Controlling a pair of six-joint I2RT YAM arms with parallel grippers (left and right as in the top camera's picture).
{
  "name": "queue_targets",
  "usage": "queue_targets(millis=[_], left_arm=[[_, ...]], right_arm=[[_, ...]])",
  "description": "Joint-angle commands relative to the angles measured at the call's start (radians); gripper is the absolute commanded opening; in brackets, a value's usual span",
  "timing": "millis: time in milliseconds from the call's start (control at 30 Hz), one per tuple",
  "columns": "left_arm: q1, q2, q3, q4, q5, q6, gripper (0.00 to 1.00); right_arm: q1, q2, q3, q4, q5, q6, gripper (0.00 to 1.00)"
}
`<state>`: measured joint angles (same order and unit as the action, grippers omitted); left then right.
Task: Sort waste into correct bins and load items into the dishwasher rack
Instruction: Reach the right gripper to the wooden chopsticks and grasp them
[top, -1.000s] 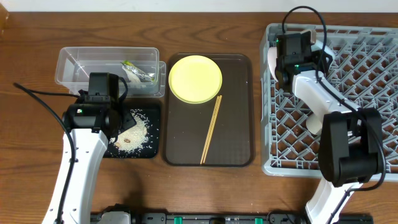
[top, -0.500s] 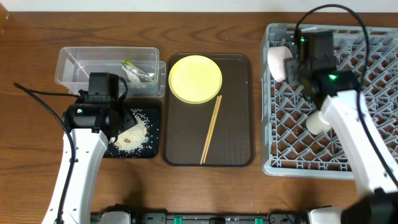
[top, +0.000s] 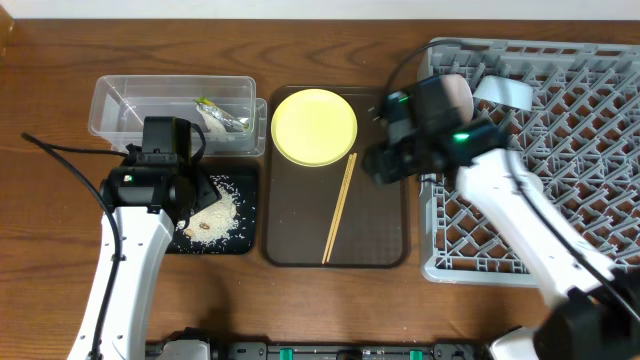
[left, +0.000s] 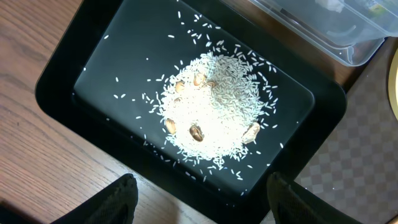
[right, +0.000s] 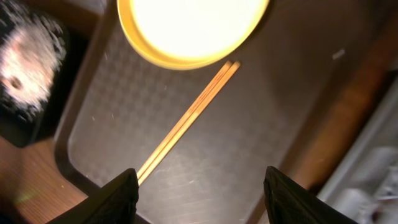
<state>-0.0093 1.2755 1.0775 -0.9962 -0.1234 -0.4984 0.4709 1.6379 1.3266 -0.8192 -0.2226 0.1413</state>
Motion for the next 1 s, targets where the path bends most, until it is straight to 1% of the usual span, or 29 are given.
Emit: queue_targets(millis=[0,200,467,633,700,800,833,933,967], left_arm=[[0.004,0.005,0.005,-0.005,-0.016,-0.005,0.70],[0.004,0.005,0.005,-0.005,-0.016,-0.005,0.70],[0.004,0.005,0.005,-0.005,-0.016,-0.005,0.69],[0.004,0.005,0.005,-0.005,-0.016,-0.005,0.70],[0.004,0.005,0.005,-0.005,-0.016,-0.005,0.70],[0.004,0.005,0.005,-0.005,-0.016,-0.005,0.70],[0.004,0.005,0.005,-0.005,-0.016,-0.005,0.70],[0.004,0.005,0.005,-0.005,-0.016,-0.005,0.70],[0.004,0.005,0.005,-0.005,-0.016,-0.005,0.70]], right_arm=[[0.066,0.079,-0.001,-0.007,0.125,0.135,0.63],[0.135,0.229,-0.001,-0.003,0.167,0.305,0.62],[0.187,0.370,-0.001,0.055,0.170,0.366,0.61],[0.211,0.390,-0.001,0.072,0.254,0.428,0.60],[0.215,0.390,-0.001,0.069,0.280,0.431,0.60],[0.217,0.390,-0.001,0.059,0.303,0.431,0.55],[0.217,0.390,-0.001,0.055,0.303,0.431,0.52],[0.216,0.390,-0.001,0.036,0.305,0.460,0.36],[0.215,0.390,-0.001,0.032,0.305,0.468,0.33]])
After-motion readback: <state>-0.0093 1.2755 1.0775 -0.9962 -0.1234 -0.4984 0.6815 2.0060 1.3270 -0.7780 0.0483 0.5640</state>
